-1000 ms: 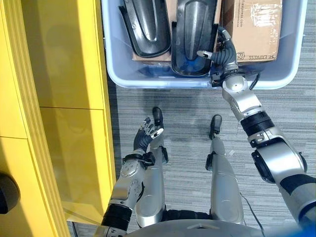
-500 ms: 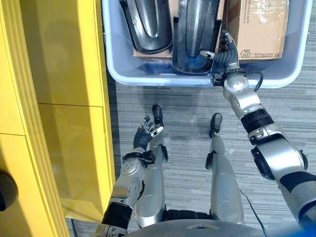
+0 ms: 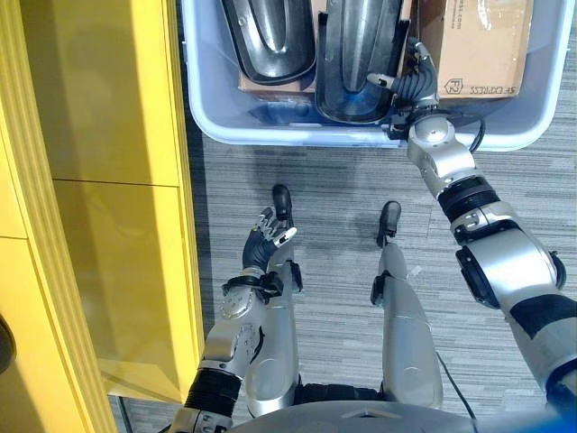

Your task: Move parts from the plastic box to the shelf.

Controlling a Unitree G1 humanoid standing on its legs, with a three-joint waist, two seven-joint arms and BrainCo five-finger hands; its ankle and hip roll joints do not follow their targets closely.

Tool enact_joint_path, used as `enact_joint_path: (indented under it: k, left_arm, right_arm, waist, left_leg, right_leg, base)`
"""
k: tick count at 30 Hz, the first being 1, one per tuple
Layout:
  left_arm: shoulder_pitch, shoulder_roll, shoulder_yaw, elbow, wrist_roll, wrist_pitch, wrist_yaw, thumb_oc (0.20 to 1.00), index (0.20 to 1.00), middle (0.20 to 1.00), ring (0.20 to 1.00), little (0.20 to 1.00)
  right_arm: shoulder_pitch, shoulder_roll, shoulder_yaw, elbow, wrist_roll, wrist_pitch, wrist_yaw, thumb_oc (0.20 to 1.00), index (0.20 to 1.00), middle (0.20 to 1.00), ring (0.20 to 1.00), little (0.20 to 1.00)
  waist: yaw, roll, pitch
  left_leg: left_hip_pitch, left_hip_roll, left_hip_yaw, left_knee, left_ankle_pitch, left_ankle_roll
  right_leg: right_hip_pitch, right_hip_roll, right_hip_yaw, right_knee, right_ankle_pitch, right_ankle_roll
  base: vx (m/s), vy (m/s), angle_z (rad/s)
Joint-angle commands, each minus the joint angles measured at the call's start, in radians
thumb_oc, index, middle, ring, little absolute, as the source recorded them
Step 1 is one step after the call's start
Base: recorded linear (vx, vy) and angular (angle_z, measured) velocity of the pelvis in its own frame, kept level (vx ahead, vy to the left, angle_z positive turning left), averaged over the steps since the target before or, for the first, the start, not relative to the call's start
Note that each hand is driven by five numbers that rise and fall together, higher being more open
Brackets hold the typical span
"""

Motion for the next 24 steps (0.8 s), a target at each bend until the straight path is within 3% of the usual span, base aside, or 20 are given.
enact_joint_path:
  k: [1,10,11,12,13,14,24]
  left_arm:
    - [0.011,0.028,-0.033,-0.092,-0.009,-0.028,0.015,1.000,1.000,1.000,1.000,1.000]
    - [-0.002,0.022,-0.039,-0.098,-0.013,-0.041,0.024,1.000,1.000,1.000,1.000,1.000]
    - [-0.004,0.022,-0.041,-0.097,-0.012,-0.041,0.023,1.000,1.000,1.000,1.000,1.000]
    - [-0.006,0.019,-0.040,-0.094,-0.013,-0.043,0.022,1.000,1.000,1.000,1.000,1.000]
    - [-0.006,0.019,-0.040,-0.094,-0.013,-0.043,0.022,1.000,1.000,1.000,1.000,1.000]
    - [-0.008,0.019,-0.041,-0.095,-0.015,-0.044,0.023,1.000,1.000,1.000,1.000,1.000]
    - [-0.020,0.010,-0.034,-0.088,-0.025,-0.050,0.032,1.000,1.000,1.000,1.000,1.000]
  right_arm:
    - [-0.064,-0.124,0.057,0.123,-0.018,-0.025,-0.054,1.000,1.000,1.000,1.000,1.000]
    - [-0.110,-0.149,0.105,0.224,0.003,-0.028,-0.048,1.000,1.000,1.000,1.000,1.000]
    - [-0.110,-0.151,0.106,0.231,0.006,-0.028,-0.045,0.950,0.950,0.950,0.950,0.950]
    - [-0.110,-0.150,0.107,0.241,0.011,-0.027,-0.042,0.495,0.495,0.495,0.495,0.495]
    - [-0.110,-0.150,0.107,0.241,0.011,-0.027,-0.042,0.398,0.398,0.398,0.398,0.398]
    - [-0.114,-0.152,0.113,0.249,0.013,-0.027,-0.040,0.200,0.200,0.200,0.200,0.200]
    - [-0.131,-0.167,0.140,0.275,0.014,-0.026,-0.039,0.200,0.200,0.200,0.200,0.200]
  waist:
    - [0.053,0.046,0.003]
    - [0.078,0.053,0.003]
    - [0.080,0.052,0.003]
    - [0.083,0.054,0.003]
    - [0.083,0.054,0.003]
    - [0.083,0.054,0.003]
    - [0.081,0.054,0.003]
  left_leg:
    - [0.068,0.066,-0.055,0.007,-0.170,-0.037]
    - [0.036,0.063,-0.061,0.007,-0.166,-0.037]
    - [0.035,0.062,-0.060,0.007,-0.167,-0.037]
    - [0.035,0.062,-0.060,0.007,-0.168,-0.037]
    - [0.035,0.062,-0.060,0.007,-0.168,-0.037]
    - [0.034,0.061,-0.061,0.007,-0.168,-0.036]
    - [0.039,0.061,-0.059,0.007,-0.181,-0.033]
  right_leg:
    - [0.064,-0.066,0.033,0.005,-0.010,-0.026]
    - [0.045,-0.075,0.027,0.005,-0.008,-0.028]
    - [0.045,-0.077,0.026,0.005,-0.006,-0.027]
    - [0.046,-0.078,0.024,0.005,-0.007,-0.028]
    - [0.046,-0.078,0.024,0.005,-0.007,-0.028]
    - [0.046,-0.079,0.023,0.005,-0.007,-0.028]
    - [0.047,-0.079,0.022,0.005,-0.011,-0.025]
  base:
    - [0.00,0.030,0.03]
    - [0.01,0.037,0.02]
    - [0.00,0.000,0.00]
    - [0.00,0.000,0.00]
    - [-0.01,0.026,0.05]
    - [-0.01,0.020,0.07]
    - [-0.01,0.009,0.02]
